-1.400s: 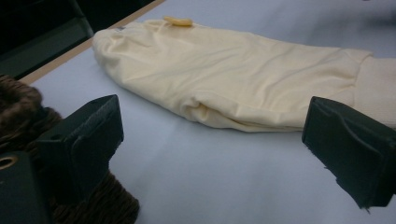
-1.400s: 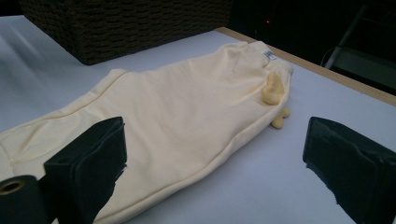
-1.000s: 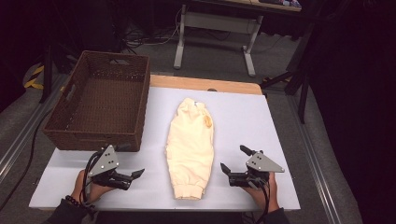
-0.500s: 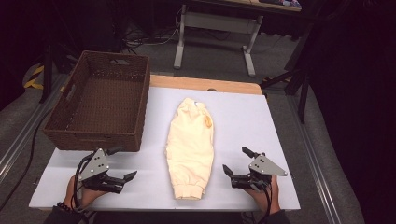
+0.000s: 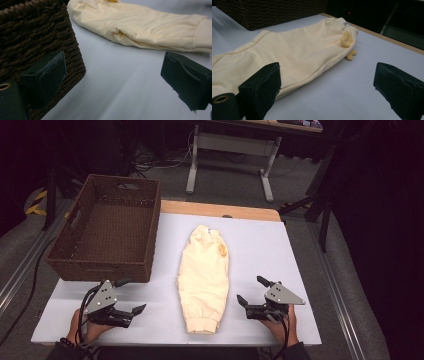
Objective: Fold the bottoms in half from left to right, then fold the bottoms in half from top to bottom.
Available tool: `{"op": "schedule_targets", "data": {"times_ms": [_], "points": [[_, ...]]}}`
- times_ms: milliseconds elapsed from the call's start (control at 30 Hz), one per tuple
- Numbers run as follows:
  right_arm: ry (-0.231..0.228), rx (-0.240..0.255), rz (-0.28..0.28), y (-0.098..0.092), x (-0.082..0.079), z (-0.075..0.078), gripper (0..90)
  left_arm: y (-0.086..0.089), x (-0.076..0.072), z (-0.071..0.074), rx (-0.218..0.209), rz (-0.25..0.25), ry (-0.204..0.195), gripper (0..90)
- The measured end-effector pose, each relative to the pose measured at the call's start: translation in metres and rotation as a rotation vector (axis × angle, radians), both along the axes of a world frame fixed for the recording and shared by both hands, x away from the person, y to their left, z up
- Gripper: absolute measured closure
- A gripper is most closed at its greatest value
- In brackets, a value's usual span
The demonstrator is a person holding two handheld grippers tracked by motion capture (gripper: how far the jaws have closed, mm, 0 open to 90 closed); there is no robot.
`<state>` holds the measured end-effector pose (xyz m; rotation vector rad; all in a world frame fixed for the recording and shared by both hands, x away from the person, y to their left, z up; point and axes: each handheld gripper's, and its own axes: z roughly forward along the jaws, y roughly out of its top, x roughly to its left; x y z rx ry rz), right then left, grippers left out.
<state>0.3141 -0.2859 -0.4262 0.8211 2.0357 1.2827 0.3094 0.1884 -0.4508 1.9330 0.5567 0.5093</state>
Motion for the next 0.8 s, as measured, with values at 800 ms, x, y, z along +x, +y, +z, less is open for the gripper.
{"op": "schedule_targets", "data": {"times_ms": [800], "points": [[0.008,0.000,-0.002,-0.001,0.000,-0.004,7.7,-0.010,0.002,-0.003,0.037,-0.040,0.010,8.0]]}}
